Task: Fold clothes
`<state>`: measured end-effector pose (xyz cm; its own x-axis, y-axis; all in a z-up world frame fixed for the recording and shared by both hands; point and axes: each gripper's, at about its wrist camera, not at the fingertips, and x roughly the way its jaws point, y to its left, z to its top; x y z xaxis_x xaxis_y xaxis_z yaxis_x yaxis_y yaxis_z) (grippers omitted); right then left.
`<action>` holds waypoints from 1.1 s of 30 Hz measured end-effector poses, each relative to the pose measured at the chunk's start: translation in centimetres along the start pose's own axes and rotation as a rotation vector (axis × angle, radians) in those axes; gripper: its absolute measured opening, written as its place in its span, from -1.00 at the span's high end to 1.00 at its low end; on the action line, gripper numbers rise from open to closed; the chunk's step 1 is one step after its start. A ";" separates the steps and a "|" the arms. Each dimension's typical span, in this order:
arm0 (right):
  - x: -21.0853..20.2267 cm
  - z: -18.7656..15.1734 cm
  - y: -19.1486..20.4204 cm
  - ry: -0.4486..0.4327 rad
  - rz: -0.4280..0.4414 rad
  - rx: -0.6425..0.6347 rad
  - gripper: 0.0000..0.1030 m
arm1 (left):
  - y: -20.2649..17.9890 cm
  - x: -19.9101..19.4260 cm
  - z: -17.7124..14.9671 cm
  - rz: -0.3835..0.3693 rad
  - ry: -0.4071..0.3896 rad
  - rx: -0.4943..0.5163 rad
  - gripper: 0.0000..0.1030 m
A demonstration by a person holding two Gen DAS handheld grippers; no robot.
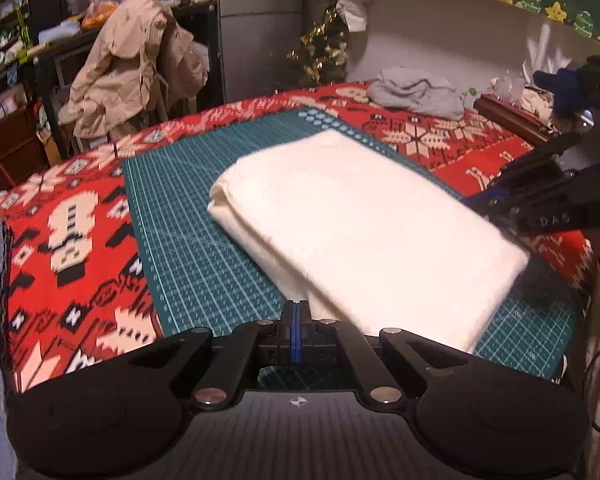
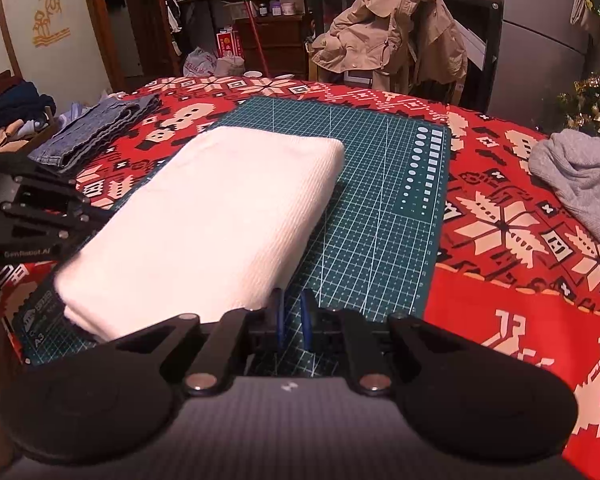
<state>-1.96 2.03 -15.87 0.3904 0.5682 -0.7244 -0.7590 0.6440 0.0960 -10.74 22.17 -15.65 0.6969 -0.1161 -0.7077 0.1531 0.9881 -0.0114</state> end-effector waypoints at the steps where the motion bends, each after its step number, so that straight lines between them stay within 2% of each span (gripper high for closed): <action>1: -0.1 0.0 -0.1 0.000 0.001 0.004 0.78 | 0.2 0.0 -0.1 -0.002 0.007 -0.005 0.99; 4: -0.4 -0.2 -0.5 -0.007 -0.002 0.021 0.78 | 0.5 0.4 0.1 0.000 0.018 -0.026 0.99; 8: -1.4 -0.5 -0.7 -0.017 -0.012 0.041 0.78 | -0.5 0.5 0.3 0.006 0.017 0.014 1.00; 14: -4.8 -1.3 0.5 -0.048 -0.053 0.026 0.77 | -0.9 -0.3 0.1 -0.004 0.009 0.031 1.00; 18: -7.0 -2.2 3.0 -0.034 0.034 -0.016 0.77 | -1.5 -0.4 -0.2 0.009 0.005 0.061 1.00; 24: -3.7 -4.0 8.3 0.075 0.126 -0.120 0.81 | -2.4 -0.4 -0.5 0.029 0.004 0.114 1.00; 33: -1.6 -3.6 11.1 -0.030 0.051 -0.095 0.85 | -3.2 -0.4 -0.6 0.030 0.011 0.143 1.00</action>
<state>-12.89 6.45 -16.10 0.3644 0.6148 -0.6995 -0.8237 0.5632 0.0659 -11.93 19.13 -15.77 0.6947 -0.0847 -0.7143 0.2311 0.9667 0.1102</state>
